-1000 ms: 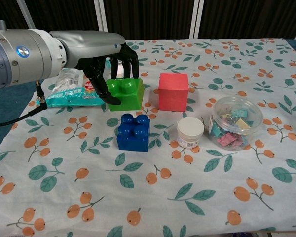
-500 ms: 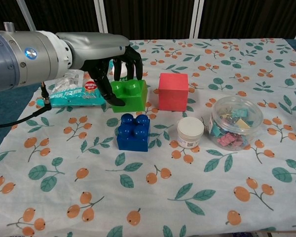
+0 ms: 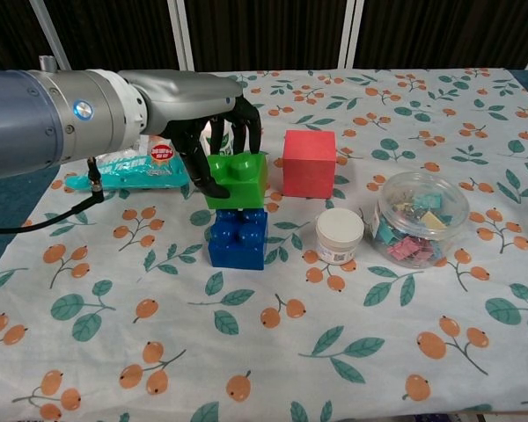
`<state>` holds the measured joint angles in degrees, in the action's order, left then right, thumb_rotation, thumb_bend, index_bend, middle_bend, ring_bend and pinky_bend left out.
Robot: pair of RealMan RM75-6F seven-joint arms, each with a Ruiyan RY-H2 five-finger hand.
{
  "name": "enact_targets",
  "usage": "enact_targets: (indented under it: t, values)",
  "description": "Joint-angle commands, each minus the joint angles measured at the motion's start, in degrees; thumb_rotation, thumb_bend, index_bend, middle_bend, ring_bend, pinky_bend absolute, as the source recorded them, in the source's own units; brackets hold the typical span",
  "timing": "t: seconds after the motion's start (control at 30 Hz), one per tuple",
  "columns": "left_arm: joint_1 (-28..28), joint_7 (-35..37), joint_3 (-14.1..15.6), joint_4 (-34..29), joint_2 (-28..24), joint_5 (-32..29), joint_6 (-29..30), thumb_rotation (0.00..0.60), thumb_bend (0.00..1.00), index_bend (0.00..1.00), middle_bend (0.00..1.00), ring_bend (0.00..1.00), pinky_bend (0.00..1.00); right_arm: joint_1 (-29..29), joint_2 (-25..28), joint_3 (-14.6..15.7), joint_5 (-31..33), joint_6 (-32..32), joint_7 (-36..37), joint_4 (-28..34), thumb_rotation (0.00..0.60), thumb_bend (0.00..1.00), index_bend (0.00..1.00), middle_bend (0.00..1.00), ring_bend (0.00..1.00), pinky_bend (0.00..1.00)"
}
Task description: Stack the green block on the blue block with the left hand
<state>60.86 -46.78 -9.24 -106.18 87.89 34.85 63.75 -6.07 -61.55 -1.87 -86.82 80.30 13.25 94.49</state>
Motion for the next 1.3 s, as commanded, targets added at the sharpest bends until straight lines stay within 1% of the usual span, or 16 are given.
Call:
enact_targets:
  t: [0.03,0.73,1.1,1.3]
  values:
    - [0.3,-0.3,0.2,0.2,0.2,-0.5,0.1,0.600,0.31,0.48,0.49,0.41,0.50,0.0,0.0,0.0,0.0,0.0,0.0,0.0,0.600,0.10,0.00,0.00,0.00,0.21]
    - [1.5,-1.6,1.6,3.1,3.5,-0.7,0.1,0.600,0.31,0.48,0.49,0.41,0.50,0.0,0.1,0.0,0.2,-0.2,0.3,0.2,0.600,0.10,0.00,0.00,0.00,0.21]
    - [3.1,-5.9,2.6,3.6,4.0,-2.7,0.5,0.600,0.31,0.49,0.50,0.42,0.51,0.0,0.1,0.0,0.2,-0.3,0.4,0.3,0.600,0.10,0.00,0.00,0.00,0.21]
    - [3.6,-6.8,2.5,3.4,4.4,-3.8,0.9,0.600,0.31,0.49,0.50,0.42,0.51,0.0,0.1,0.0,0.2,-0.2,0.5,0.3,0.600,0.10,0.00,0.00,0.00,0.21]
